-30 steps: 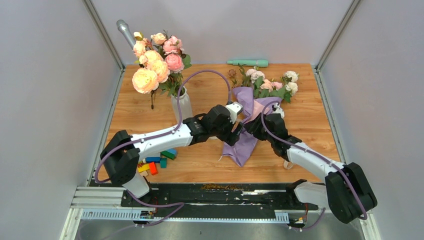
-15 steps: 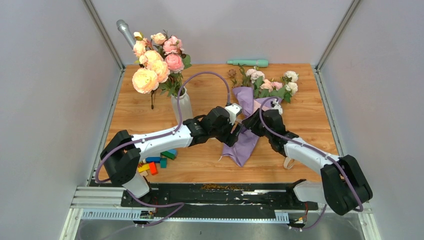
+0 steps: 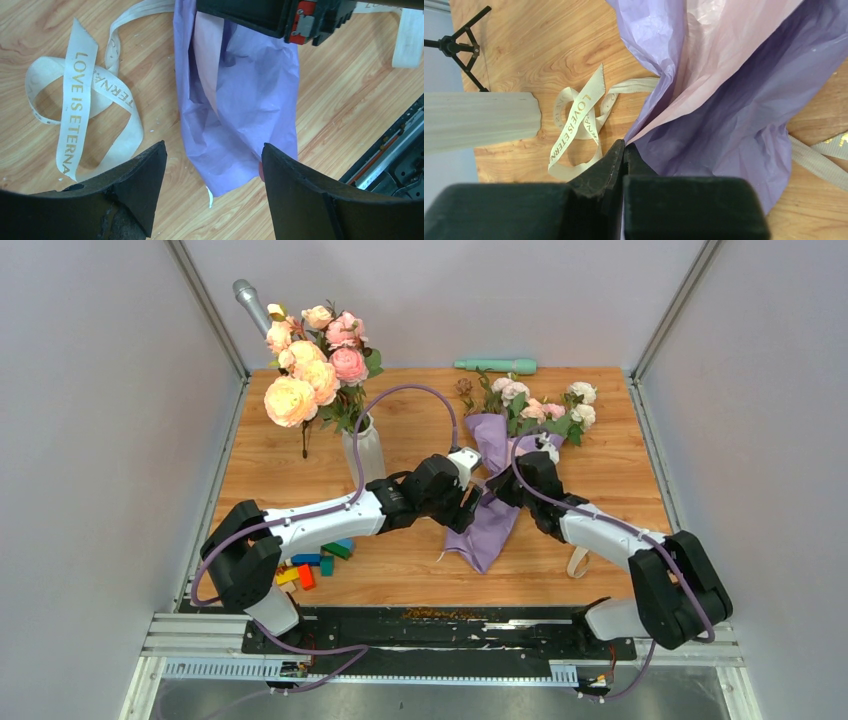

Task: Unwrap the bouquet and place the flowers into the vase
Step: Unfold the wrapping paper at the center of the board.

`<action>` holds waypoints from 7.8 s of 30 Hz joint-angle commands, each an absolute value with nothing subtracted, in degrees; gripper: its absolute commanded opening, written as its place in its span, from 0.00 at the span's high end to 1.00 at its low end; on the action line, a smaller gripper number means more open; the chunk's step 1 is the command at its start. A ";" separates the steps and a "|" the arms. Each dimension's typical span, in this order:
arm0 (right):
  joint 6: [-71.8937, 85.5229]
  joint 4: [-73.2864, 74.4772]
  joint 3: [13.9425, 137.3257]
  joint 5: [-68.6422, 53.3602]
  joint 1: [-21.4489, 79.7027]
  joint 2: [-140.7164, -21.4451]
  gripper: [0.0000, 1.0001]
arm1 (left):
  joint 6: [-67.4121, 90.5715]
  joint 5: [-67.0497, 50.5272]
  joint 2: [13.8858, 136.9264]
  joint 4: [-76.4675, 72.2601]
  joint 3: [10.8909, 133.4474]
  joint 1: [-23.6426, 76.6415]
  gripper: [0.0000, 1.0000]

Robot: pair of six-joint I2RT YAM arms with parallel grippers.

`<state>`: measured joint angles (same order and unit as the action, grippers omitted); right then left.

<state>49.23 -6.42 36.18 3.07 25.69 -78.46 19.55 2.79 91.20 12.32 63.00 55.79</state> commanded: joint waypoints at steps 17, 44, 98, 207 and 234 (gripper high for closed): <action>47.10 -0.26 26.00 9.61 24.88 -58.53 1.00 | 25.53 3.16 100.11 5.95 70.69 55.29 0.32; 50.69 32.33 28.01 28.13 22.69 -40.19 1.00 | 24.67 4.51 112.66 2.92 76.87 51.26 1.00; 31.59 30.26 34.20 10.23 3.24 -36.40 0.28 | 25.13 -3.13 106.03 2.64 79.91 49.39 0.27; 27.66 17.86 18.60 -33.49 -12.91 -41.07 0.17 | 30.60 32.20 90.31 -1.85 55.98 66.03 0.96; 26.29 14.72 18.86 -33.61 -11.24 -46.14 0.27 | 29.87 30.58 79.62 5.16 47.98 62.80 0.52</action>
<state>27.35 18.06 17.65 -32.58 -11.64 -45.30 33.69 33.76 81.89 -0.36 45.06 62.94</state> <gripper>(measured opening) 0.726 0.424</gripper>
